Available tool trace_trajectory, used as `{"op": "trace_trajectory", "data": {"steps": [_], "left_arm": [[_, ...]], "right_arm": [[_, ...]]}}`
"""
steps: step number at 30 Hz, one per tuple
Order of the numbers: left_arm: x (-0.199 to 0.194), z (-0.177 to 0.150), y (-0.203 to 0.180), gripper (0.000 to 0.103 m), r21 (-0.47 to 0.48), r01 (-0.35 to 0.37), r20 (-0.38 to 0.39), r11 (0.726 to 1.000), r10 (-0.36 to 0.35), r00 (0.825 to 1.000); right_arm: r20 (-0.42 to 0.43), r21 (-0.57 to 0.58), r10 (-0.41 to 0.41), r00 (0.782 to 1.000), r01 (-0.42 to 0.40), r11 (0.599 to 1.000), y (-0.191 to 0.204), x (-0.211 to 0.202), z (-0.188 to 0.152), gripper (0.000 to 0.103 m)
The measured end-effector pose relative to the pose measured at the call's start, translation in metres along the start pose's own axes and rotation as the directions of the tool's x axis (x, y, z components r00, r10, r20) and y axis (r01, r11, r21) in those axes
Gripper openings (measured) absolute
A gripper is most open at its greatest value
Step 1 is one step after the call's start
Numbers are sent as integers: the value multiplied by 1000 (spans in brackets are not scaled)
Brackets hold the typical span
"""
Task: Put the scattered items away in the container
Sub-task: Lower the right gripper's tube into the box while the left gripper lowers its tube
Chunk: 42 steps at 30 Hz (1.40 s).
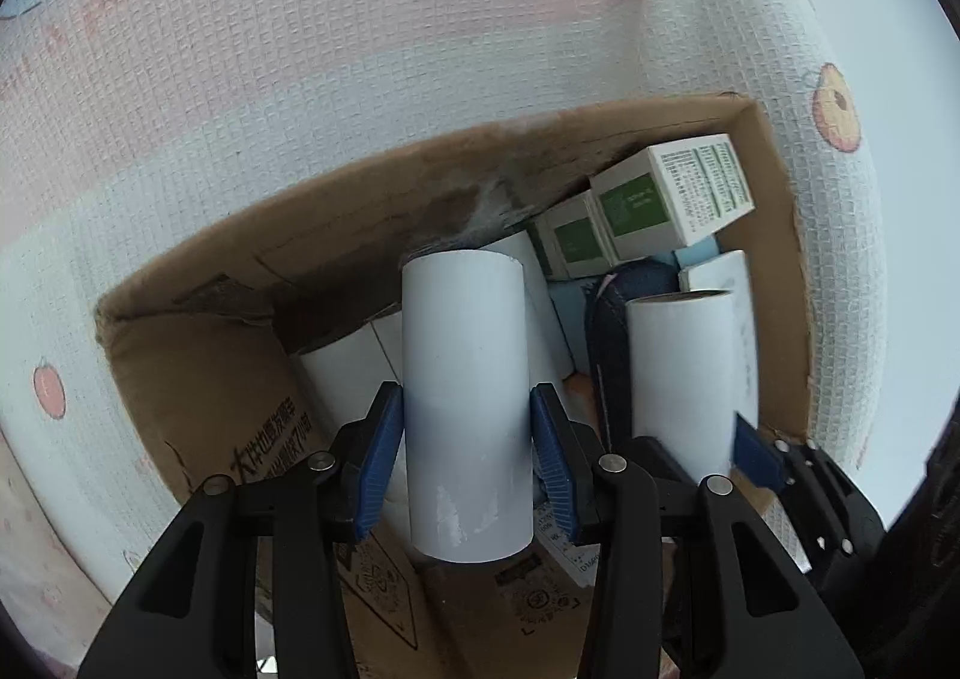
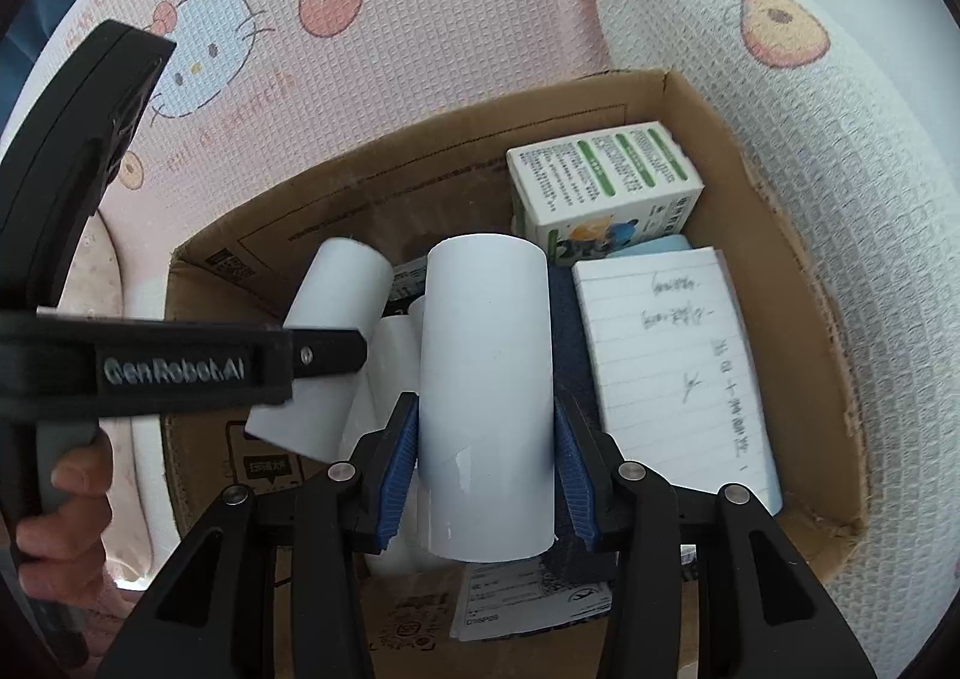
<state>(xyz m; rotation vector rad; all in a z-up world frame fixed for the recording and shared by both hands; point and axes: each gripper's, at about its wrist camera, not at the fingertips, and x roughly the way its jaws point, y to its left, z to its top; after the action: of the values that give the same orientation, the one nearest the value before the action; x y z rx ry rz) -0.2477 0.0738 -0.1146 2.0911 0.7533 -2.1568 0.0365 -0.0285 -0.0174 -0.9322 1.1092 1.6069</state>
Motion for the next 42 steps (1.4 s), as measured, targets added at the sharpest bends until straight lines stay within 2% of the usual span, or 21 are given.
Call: {"op": "trace_trajectory", "data": {"steps": [4,6,10,14,16,18,20,26,30,33,35,37,39,42], "left_arm": [[9,-5,-4,47,-3,-60,17,998,60,998],[9,-4,-3,47,-53,-63,28,997,65,998],[14,-5,-9,47,-85,-75,-18,994,74,997],[17,-8,-14,47,-115,-66,-27,991,64,998],[15,-7,-12,47,-171,-79,-4,982,79,997],[12,-9,-12,47,-205,-95,25,974,102,994],[9,-10,-14,48,-198,-96,51,975,109,993],[3,-4,-8,48,-207,-109,51,972,122,991],[-10,-5,-10,48,-116,-102,57,988,109,992],[-18,-6,-9,48,-30,-92,45,995,93,995],[-18,-7,-14,44,50,-101,35,994,99,994],[-15,-9,-18,28,121,-114,9,986,114,993],[-12,-13,-17,28,154,-114,-26,982,119,993],[1,-19,-21,29,200,-122,-73,972,139,988]], "right_arm": [[-5,-11,-14,1000,14,1000,-1,0,-1,41],[-9,-15,-10,1000,10,1000,-1,1,-1,41],[-15,-33,-16,1000,15,999,4,4,3,41],[30,-70,-109,994,111,991,6,-5,10,41],[51,-78,-136,989,140,987,4,-12,11,41],[59,-69,-129,990,133,989,1,-17,11,41],[67,-62,-123,990,128,990,-2,-22,11,41],[68,-66,-129,989,134,989,-12,-23,2,41],[50,-75,-98,994,102,992,-12,-18,-4,41],[35,-99,-79,996,82,992,-10,-7,4,41],[1,-109,-41,999,41,993,-11,-1,2,41],[-12,-117,-32,999,30,993,-10,2,0,41],[-17,-133,-55,998,53,990,-7,4,-4,41],[-31,-140,-42,999,37,989,-6,8,-4,41]]}}
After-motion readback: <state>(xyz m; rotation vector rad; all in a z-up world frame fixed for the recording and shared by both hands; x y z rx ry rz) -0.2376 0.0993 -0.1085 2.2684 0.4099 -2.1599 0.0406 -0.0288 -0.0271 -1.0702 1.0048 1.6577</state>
